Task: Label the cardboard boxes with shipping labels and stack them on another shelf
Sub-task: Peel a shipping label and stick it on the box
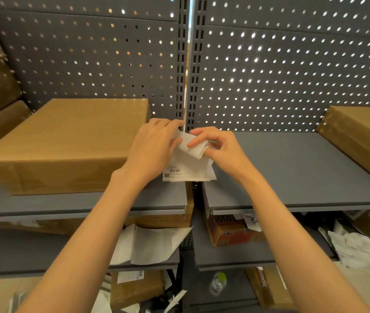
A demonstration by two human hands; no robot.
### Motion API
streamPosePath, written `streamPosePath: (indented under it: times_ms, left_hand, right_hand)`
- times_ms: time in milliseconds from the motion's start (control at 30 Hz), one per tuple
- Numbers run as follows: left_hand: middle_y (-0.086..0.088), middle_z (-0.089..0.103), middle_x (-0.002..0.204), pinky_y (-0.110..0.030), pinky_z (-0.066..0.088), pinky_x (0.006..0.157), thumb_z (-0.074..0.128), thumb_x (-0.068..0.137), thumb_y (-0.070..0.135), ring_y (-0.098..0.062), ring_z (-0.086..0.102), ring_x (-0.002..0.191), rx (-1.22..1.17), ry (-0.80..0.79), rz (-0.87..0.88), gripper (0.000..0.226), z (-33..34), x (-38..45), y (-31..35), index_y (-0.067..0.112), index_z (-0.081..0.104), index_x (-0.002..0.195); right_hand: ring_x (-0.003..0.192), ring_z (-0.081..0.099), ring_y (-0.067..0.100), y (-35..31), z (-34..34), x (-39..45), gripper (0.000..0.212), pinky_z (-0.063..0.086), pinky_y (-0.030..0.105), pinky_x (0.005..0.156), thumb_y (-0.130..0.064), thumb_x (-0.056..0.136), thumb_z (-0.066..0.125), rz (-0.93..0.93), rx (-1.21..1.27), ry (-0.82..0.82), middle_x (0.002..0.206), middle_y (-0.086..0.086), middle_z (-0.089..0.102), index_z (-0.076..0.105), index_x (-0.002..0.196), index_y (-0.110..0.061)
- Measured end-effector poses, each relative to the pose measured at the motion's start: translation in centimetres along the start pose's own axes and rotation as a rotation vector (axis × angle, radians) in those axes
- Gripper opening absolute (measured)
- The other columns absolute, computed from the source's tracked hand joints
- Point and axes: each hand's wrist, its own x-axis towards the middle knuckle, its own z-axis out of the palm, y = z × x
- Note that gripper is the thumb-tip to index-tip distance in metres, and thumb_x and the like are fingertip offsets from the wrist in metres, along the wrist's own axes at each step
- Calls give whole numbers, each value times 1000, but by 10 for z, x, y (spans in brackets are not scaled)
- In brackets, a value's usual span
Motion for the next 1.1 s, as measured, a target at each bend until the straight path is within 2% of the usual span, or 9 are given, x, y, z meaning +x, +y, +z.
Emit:
streamPosePath:
  times_ms: [100,233,367,500,633,767,867,1033,1100]
  left_hand:
    - [-4,60,113,-30,30,86,53,94,25,-25,48,107,13,40,20,26,0,0,0,18,58,118]
    - [-3,62,97,-28,27,75,58,91,25,-25,51,90,12,162,45,12,0,0,-1,17,63,98]
    - [-3,64,88,-29,30,72,59,90,23,-24,55,82,1,319,10,9,-2,1,1,15,64,90]
    - [-4,63,79,-30,33,66,63,86,18,-27,56,73,14,446,-14,6,-2,5,4,13,64,84]
    - [-4,61,74,-28,32,63,65,82,14,-27,55,68,25,516,7,4,-1,8,8,13,64,78]
    - [-2,62,75,-27,33,62,67,80,15,-24,56,68,-9,472,53,4,3,7,9,14,66,76]
    - [0,64,77,-29,41,60,71,80,18,-20,58,70,-67,343,148,5,10,2,11,15,67,78]
    - [7,64,88,-26,43,68,62,84,46,-10,57,80,-193,99,133,27,19,-2,15,20,68,89]
    - [9,64,93,-26,46,70,60,84,48,-6,56,82,-218,69,85,30,19,0,13,21,67,95]
  right_hand:
    - [100,57,-5,-1,-2,-1,57,48,14,83,23,72,45,24,75,-46,108,-8,64,67,101,-21]
    - [96,60,3,5,-3,2,57,49,13,75,20,75,44,83,127,110,106,-1,65,59,113,-20]
    - [90,58,10,5,-5,6,41,43,8,62,13,81,38,139,194,289,99,0,63,61,102,-14]
    - [72,54,-1,-5,-6,6,21,40,4,62,-5,91,49,102,191,343,81,-3,60,59,75,-15]
    - [68,53,5,-2,-1,5,35,46,19,71,-34,90,60,86,90,320,66,-4,59,58,59,-16]
    - [69,56,1,0,-1,7,29,42,14,69,-42,87,62,122,50,363,71,-11,66,71,74,-17]
    - [51,38,2,0,-2,6,42,30,13,57,-49,89,56,216,68,320,47,-17,41,55,50,-31]
    - [59,56,-7,3,-5,5,15,43,7,59,-11,89,59,247,87,290,69,-8,64,69,78,-15]
    - [60,58,-9,6,-8,5,13,44,5,59,-8,90,57,287,134,297,74,-6,66,69,86,-9]
